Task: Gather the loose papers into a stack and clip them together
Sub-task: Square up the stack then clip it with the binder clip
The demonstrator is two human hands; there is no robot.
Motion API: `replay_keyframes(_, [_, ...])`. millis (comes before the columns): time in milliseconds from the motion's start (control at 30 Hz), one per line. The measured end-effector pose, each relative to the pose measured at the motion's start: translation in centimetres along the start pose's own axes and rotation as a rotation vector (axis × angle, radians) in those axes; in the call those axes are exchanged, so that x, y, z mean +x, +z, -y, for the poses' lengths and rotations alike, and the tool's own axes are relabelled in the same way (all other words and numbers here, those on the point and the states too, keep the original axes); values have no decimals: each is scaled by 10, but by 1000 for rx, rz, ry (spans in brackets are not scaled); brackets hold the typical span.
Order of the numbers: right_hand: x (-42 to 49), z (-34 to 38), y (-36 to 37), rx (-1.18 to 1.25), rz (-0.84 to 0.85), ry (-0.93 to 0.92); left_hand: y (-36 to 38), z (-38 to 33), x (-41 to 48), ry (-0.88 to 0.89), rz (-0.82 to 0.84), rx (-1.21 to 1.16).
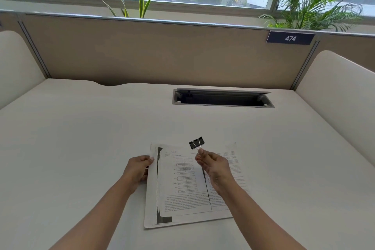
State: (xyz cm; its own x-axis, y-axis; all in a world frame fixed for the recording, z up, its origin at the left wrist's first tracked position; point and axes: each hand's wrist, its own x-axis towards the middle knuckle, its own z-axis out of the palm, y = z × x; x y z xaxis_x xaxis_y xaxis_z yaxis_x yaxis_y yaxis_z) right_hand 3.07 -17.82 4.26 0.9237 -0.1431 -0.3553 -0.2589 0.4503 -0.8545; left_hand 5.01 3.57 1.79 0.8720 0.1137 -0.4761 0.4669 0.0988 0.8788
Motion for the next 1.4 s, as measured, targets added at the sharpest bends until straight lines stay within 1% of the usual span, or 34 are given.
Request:
replay_keyframes(233, [-8,5,6,-103,-20,-246,0,-1,5,2,2,15])
replay_keyframes(333, [-13,10,9,-116,-18,-322,1,-1,5,14,2,19])
replay_keyframes(533, [-30,25,18,-130,0,-538,2,-2,5,40,-23,31])
replay_keyframes(733, [-39,38,24,-86,41,-598,5,-6,2,75,-36,38])
replay_keyframes(1000, [-37,51,24,-132,88,-627,10,-14,-2,156,-30,62])
replay_keyframes(1067, [-40,58,26,-81,105,-631,11,-15,-4,177,-18,64])
replay_keyframes(1200, [-56,75,36,39,205,-669,9,-18,-4,201,2,58])
replay_keyframes(1300, [-66,85,45,76,270,-713,8,-19,-3,214,5,55])
replay_keyframes(1400, [-68,90,50,97,294,-735,8,-19,-4,220,8,53])
